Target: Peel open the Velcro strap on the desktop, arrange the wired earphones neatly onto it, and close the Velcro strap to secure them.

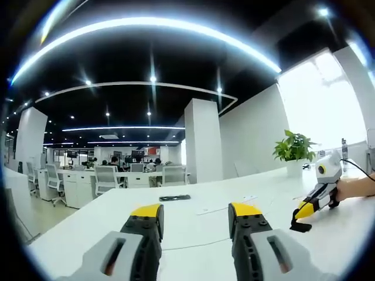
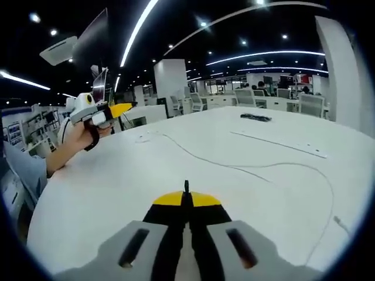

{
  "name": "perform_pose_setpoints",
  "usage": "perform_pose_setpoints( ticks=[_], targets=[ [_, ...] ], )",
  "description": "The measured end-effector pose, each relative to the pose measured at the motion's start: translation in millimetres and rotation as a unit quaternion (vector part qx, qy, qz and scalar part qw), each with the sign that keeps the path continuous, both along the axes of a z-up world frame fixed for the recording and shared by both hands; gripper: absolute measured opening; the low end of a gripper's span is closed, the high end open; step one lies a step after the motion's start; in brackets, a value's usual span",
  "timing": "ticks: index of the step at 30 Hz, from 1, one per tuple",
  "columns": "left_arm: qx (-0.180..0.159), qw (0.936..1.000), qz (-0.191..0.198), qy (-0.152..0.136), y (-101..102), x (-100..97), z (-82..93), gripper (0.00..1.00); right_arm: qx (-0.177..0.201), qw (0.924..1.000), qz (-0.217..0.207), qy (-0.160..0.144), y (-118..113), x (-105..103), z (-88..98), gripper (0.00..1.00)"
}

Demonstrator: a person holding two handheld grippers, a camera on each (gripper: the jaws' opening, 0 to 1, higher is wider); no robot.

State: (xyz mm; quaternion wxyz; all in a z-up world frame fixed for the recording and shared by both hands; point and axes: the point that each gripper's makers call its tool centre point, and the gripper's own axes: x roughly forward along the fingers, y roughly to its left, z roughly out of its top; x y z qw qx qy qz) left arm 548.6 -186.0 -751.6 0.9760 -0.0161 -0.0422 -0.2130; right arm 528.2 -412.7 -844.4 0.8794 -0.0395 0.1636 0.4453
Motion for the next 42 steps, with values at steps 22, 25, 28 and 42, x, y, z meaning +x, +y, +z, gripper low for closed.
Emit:
perform_pose_setpoints(
  ticks=[22,25,28,42],
  targets=[
    [0.007,1.0,-0.002,0.003,-3,1.7,-3.5,0.47,-0.027,0.9993,0.027,0.005,1,-13,-5.9,0.03],
    [0.007,1.0,-0.003,0.003,-3,1.6,-4.0,0.47,-0.03,0.999,0.032,0.005,1,-14,-7.1,0.03],
    [0.009,0.9999,-0.004,0.004,-3,1.6,-4.8,0.47,-0.032,0.9989,0.035,0.006,2,-16,-7.6,0.03],
    [0.011,0.9999,-0.007,0.005,-4,1.1,-5.2,0.47,-0.046,0.9969,0.063,0.013,4,-23,-6.3,0.03]
  ],
)
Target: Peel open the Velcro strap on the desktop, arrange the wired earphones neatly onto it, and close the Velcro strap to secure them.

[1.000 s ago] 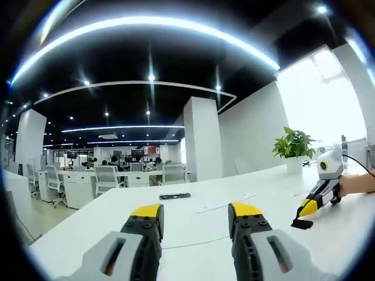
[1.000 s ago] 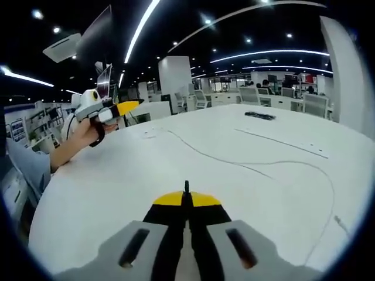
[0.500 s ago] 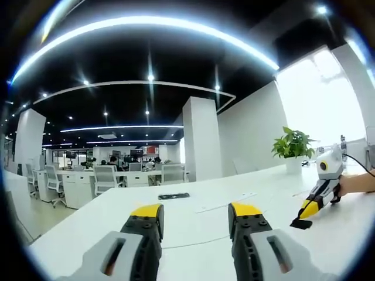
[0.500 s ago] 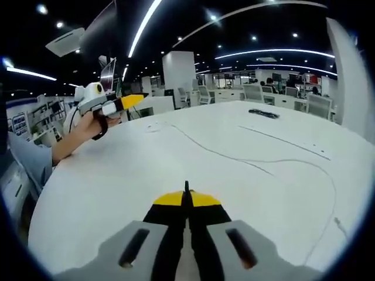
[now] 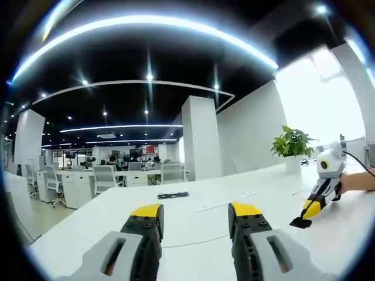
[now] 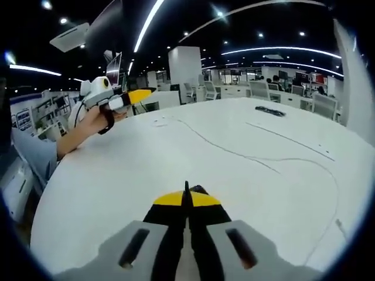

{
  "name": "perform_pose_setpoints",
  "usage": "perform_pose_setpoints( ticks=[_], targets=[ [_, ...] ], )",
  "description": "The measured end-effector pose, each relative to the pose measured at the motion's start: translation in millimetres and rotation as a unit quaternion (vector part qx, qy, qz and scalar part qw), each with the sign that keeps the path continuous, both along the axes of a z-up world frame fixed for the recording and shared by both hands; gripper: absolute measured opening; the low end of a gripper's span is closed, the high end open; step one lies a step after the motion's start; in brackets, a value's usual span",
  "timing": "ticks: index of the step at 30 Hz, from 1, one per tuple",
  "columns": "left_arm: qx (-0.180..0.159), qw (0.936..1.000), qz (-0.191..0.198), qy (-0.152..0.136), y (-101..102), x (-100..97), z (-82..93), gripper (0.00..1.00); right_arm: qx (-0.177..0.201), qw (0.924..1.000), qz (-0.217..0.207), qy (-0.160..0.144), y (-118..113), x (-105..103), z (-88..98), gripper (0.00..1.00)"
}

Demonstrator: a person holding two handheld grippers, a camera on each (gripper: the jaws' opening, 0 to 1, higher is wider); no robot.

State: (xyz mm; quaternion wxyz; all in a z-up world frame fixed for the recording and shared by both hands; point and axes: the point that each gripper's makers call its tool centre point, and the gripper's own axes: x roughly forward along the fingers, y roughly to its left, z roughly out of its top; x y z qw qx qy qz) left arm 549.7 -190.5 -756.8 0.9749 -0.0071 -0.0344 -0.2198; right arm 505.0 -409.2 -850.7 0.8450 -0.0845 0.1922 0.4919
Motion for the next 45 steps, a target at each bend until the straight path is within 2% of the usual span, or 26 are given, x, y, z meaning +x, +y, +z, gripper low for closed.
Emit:
perform_pose_setpoints(
  ticks=[6,10,11,18,19,20,21,23,30,33,34,36,40,41,45],
  targets=[
    [0.0,1.0,0.0,0.0,0,0.7,0.1,0.47,-0.01,0.9999,0.01,-0.002,1,-7,0.7,0.03],
    [0.0,1.0,0.0,-0.001,0,-0.1,1.3,0.47,-0.005,0.9999,0.01,0.004,0,-8,0.3,0.03],
    [0.0,1.0,0.0,-0.002,0,-0.2,1.4,0.47,0.0,0.9994,0.027,0.019,4,-15,0.3,0.03],
    [0.0,1.0,0.0,-0.001,0,-0.3,0.2,0.47,-0.009,0.9992,0.032,0.022,1,-19,0.5,0.03],
    [0.0,1.0,0.0,-0.001,-1,-0.3,0.3,0.47,-0.004,0.9989,0.036,0.029,1,-22,0.6,0.03],
    [0.0,1.0,0.0,-0.001,-1,-0.4,0.8,0.47,0.009,0.9972,0.056,0.049,6,-31,1.8,0.03],
    [0.0,1.0,0.0,-0.002,-1,-0.5,1.2,0.47,0.013,0.9973,0.051,0.052,6,-30,3.6,0.03],
    [0.0,1.0,0.0,-0.003,-1,-1.0,1.8,0.47,-0.003,0.9976,0.049,0.048,6,-30,1.8,0.03],
    [0.0,1.0,-0.001,-0.002,-1,-1.2,1.5,0.47,-0.004,0.9967,0.054,0.06,7,-35,2.0,0.03],
    [0.0,1.0,-0.001,-0.004,-1,-1.8,3.1,0.47,-0.023,0.997,0.051,0.053,8,-36,2.2,0.03],
    [0.0,1.0,-0.001,-0.005,0,-1.8,3.4,0.47,-0.024,0.9961,0.057,0.062,10,-40,2.3,0.03],
    [-0.001,1.0,-0.001,-0.005,-1,-1.7,3.3,0.47,-0.042,0.9962,0.053,0.054,9,-39,1.3,0.03],
    [-0.001,1.0,0.0,-0.004,-1,-1.8,2.4,0.47,-0.055,0.9959,0.051,0.05,9,-40,1.5,0.03],
    [-0.001,1.0,0.0,-0.004,-1,-1.8,2.5,0.47,-0.056,0.9949,0.062,0.057,9,-44,1.7,0.03],
    [-0.002,1.0,0.0,-0.006,0,-2.0,4.3,0.47,-0.076,0.9947,0.055,0.044,8,-42,2.3,0.03]
  ],
)
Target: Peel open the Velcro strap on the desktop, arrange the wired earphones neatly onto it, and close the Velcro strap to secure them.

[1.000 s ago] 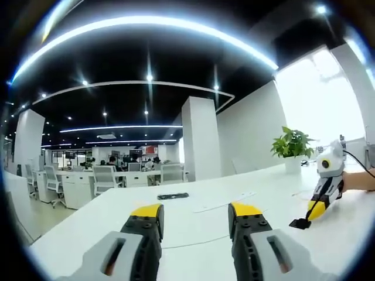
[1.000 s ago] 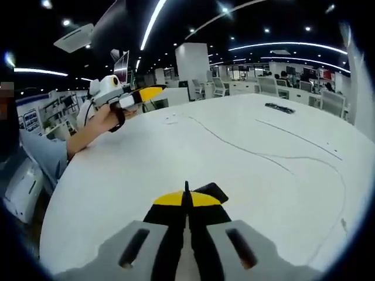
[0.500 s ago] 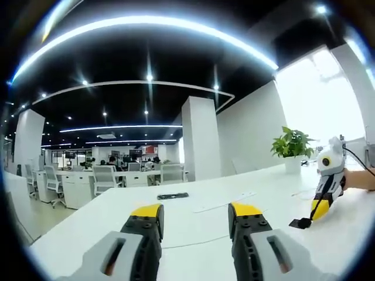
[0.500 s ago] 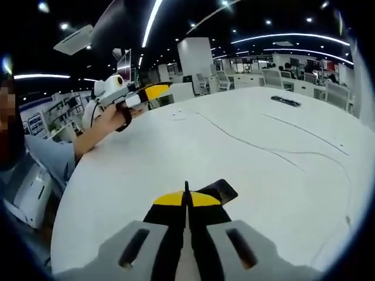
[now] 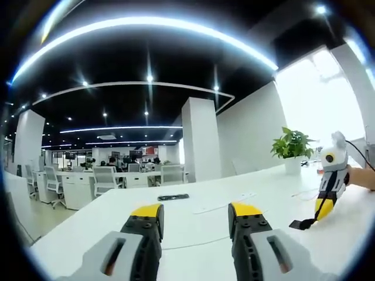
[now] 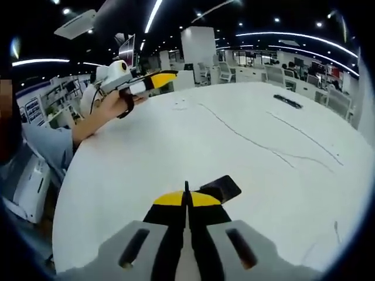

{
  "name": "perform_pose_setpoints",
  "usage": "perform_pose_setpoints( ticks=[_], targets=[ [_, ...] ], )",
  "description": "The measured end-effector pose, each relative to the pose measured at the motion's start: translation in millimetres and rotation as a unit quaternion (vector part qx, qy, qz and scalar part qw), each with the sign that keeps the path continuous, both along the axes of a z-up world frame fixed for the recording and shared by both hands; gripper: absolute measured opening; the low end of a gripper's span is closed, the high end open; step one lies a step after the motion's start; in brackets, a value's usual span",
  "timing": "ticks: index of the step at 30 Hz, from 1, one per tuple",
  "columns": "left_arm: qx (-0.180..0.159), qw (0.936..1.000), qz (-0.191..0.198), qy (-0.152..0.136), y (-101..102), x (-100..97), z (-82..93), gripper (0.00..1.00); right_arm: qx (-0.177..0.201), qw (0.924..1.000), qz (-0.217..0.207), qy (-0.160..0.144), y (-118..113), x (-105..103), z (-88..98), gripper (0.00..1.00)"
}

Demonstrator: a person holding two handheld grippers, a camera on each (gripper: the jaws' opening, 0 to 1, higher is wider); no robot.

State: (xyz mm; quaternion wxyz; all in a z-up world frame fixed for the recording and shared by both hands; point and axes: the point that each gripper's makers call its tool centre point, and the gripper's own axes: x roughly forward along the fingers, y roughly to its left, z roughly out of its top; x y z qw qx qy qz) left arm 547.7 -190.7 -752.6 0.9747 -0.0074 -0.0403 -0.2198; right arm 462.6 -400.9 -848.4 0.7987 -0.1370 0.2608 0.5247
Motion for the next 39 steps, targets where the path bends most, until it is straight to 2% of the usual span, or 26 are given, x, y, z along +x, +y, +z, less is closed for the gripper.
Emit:
perform_pose_setpoints(
  ticks=[1,2,13,16,25,27,29,31,33,37,39],
  targets=[
    [0.0,1.0,0.0,0.0,1,0.1,0.3,0.47,-0.001,1.0,0.001,-0.001,0,0,-0.1,0.03],
    [-0.001,1.0,0.001,0.0,1,0.2,0.5,0.47,0.005,0.9996,0.023,0.016,3,-10,0.5,0.03],
    [-0.002,1.0,0.003,-0.001,3,0.6,1.5,0.47,-0.015,0.9996,0.025,-0.003,2,-13,5.8,0.03],
    [-0.002,1.0,0.003,-0.001,3,0.8,1.7,0.47,-0.009,0.999,0.043,0.007,6,-22,7.8,0.03],
    [-0.002,1.0,0.003,-0.001,4,0.6,2.6,0.47,-0.022,0.9986,0.048,0.007,9,-26,6.9,0.03],
    [-0.002,1.0,0.003,-0.001,4,0.6,2.8,0.47,-0.018,0.9982,0.056,0.011,11,-29,9.3,0.03],
    [-0.002,1.0,0.004,0.0,4,0.8,2.5,0.47,-0.004,0.9965,0.079,0.028,18,-41,13.9,0.03],
    [-0.002,1.0,0.004,0.0,4,0.8,1.8,0.47,-0.005,0.9963,0.081,0.026,21,-44,16.0,0.03],
    [-0.001,1.0,0.004,0.0,4,0.8,1.8,0.47,-0.014,0.9968,0.077,0.01,19,-40,15.6,0.03],
    [0.002,1.0,0.005,0.001,5,1.1,1.4,0.47,-0.004,0.9975,0.07,0.013,15,-34,17.6,0.03],
    [0.002,1.0,0.006,0.001,5,1.0,0.7,0.47,-0.007,0.9975,0.07,0.005,16,-34,17.6,0.03]
  ],
)
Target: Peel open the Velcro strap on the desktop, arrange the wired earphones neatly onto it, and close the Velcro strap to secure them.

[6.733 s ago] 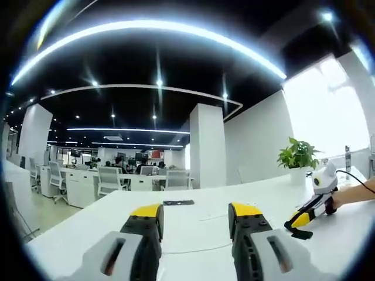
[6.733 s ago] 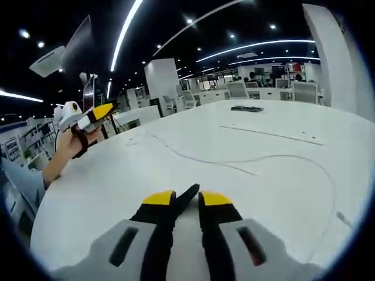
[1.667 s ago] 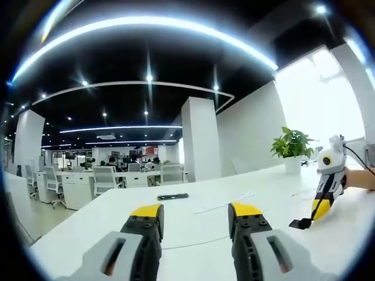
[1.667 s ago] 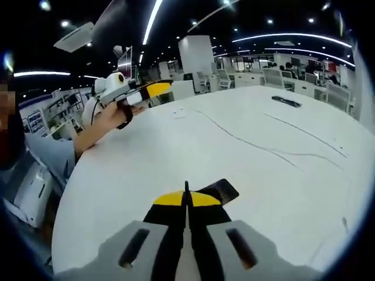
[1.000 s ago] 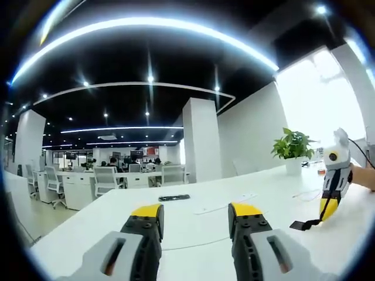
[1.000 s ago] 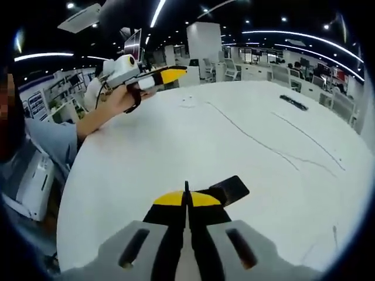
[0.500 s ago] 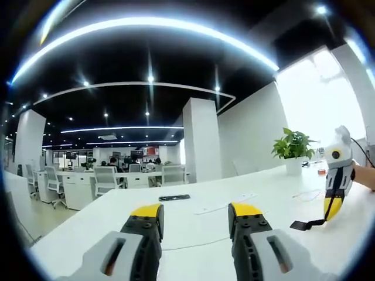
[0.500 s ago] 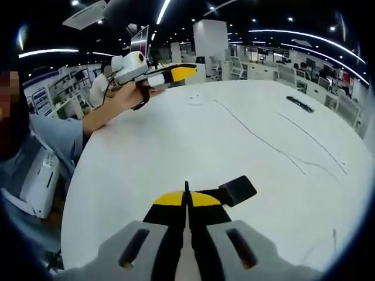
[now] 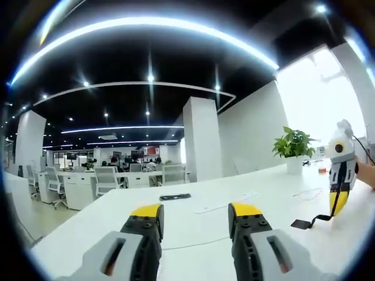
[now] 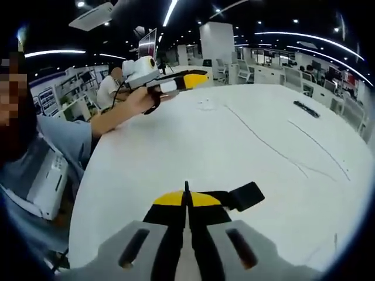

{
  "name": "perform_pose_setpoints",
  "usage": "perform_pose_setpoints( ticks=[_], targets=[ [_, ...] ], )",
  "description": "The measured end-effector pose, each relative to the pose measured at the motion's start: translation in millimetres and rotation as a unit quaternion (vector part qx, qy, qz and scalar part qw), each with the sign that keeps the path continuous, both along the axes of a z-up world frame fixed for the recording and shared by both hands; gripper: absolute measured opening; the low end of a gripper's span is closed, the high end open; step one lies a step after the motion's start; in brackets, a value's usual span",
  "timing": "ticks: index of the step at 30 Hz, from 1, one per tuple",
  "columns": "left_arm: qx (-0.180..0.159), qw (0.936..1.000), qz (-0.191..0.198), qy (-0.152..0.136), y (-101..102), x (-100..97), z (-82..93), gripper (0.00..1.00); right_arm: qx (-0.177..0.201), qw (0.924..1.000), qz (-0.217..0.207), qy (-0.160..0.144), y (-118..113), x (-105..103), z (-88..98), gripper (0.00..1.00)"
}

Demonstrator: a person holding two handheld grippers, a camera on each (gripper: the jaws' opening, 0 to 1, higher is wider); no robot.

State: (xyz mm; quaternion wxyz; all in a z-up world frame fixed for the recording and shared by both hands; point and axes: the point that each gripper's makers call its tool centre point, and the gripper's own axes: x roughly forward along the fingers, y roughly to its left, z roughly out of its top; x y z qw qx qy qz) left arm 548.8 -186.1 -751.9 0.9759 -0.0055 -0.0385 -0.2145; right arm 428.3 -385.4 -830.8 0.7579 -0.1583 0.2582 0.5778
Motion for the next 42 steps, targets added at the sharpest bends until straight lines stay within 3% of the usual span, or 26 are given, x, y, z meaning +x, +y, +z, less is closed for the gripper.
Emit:
perform_pose_setpoints(
  ticks=[16,26,42],
  targets=[
    [0.0,1.0,-0.001,0.001,-1,0.1,-1.4,0.47,-0.011,0.9992,0.008,-0.039,0,-1,7.3,0.04],
    [0.0,1.0,-0.002,0.001,-1,0.3,-1.6,0.47,-0.026,0.9981,0.029,-0.047,1,-10,3.8,0.04],
    [0.001,1.0,-0.002,0.002,-2,0.3,-1.7,0.47,-0.019,0.9973,0.036,-0.061,2,-12,8.5,0.08]
  ],
)
